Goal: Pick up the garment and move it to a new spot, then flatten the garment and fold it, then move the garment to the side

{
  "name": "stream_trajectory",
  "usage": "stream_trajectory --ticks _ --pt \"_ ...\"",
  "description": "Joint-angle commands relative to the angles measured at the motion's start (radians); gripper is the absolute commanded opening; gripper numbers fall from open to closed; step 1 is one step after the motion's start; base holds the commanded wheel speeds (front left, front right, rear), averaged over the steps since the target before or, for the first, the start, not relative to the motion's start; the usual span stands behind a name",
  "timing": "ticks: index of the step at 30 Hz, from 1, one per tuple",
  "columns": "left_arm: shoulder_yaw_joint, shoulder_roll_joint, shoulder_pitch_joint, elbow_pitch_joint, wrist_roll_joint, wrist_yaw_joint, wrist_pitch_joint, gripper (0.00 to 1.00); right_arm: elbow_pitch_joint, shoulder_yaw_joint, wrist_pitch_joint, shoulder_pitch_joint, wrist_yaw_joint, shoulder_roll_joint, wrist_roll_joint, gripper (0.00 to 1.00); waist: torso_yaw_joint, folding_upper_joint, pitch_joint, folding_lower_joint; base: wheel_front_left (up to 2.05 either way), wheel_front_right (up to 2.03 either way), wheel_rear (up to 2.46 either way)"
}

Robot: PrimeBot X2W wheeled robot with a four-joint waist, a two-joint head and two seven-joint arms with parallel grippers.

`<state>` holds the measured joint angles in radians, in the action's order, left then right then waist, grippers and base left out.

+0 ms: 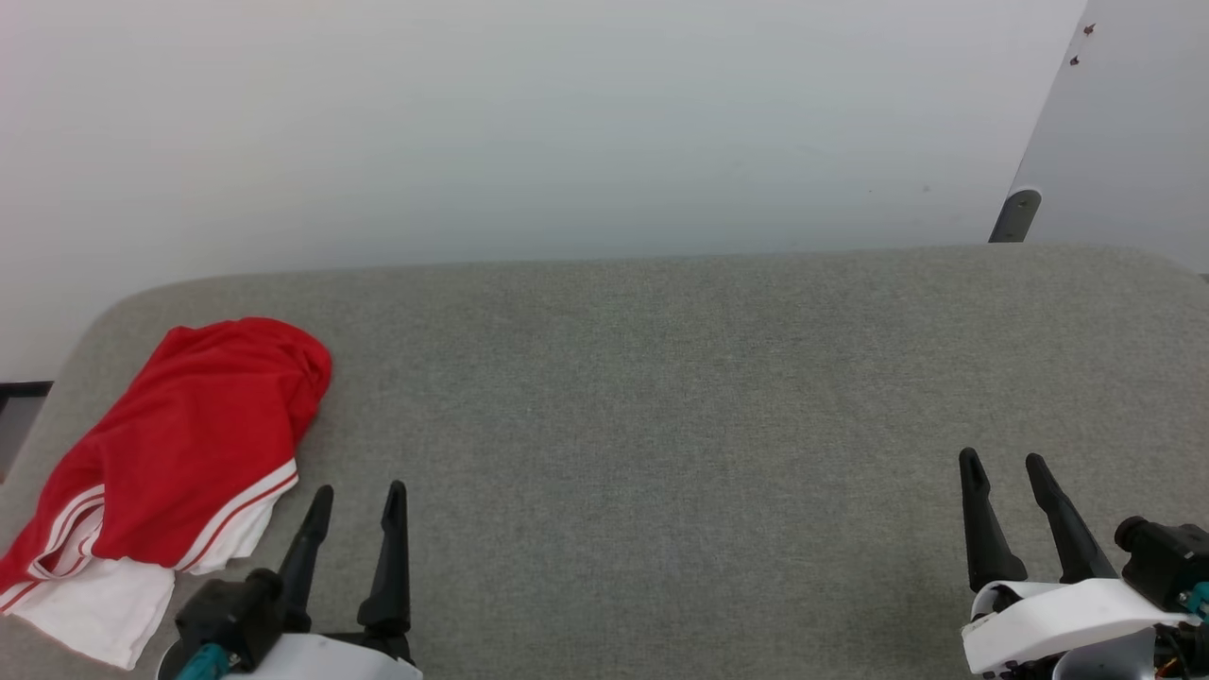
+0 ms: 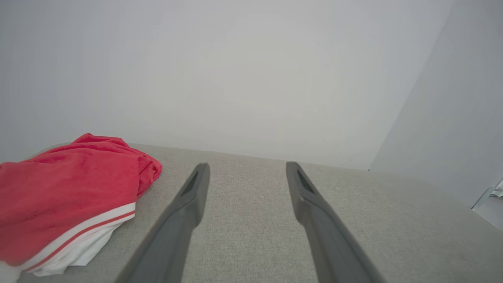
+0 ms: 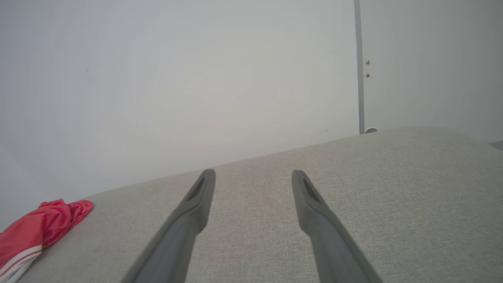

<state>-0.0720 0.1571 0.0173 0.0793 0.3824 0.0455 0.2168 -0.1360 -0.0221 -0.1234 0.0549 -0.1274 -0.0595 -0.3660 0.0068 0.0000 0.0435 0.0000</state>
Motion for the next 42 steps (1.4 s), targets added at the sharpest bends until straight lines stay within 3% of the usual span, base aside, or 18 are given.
stream_trajectory --ticks 1,23,36,42 --pt "0.002 -0.001 0.005 -0.008 -0.028 0.007 0.009 1.0 0.009 0.003 -0.009 -0.002 -0.005 0.0 0.023 1.0 0.0 0.0 0.001 0.0 0.0 0.0 0.0" --pt "0.002 -0.007 0.017 -0.016 -0.199 0.026 0.05 1.0 0.025 0.013 -0.033 -0.009 -0.005 -0.003 0.178 1.0 0.004 0.0 0.013 0.0 0.0 0.0 0.0" --pt "0.0 -0.009 0.014 0.015 -0.181 0.044 0.047 1.0 0.026 0.012 -0.028 -0.016 -0.005 0.0 0.174 1.0 0.009 0.0 0.017 0.0 0.0 0.0 0.0" --pt "0.001 0.0 -0.001 0.044 -0.167 0.047 0.043 1.0 0.027 0.009 -0.028 -0.028 -0.005 0.001 0.166 1.0 0.053 0.0 0.026 0.0 0.0 0.0 0.0"
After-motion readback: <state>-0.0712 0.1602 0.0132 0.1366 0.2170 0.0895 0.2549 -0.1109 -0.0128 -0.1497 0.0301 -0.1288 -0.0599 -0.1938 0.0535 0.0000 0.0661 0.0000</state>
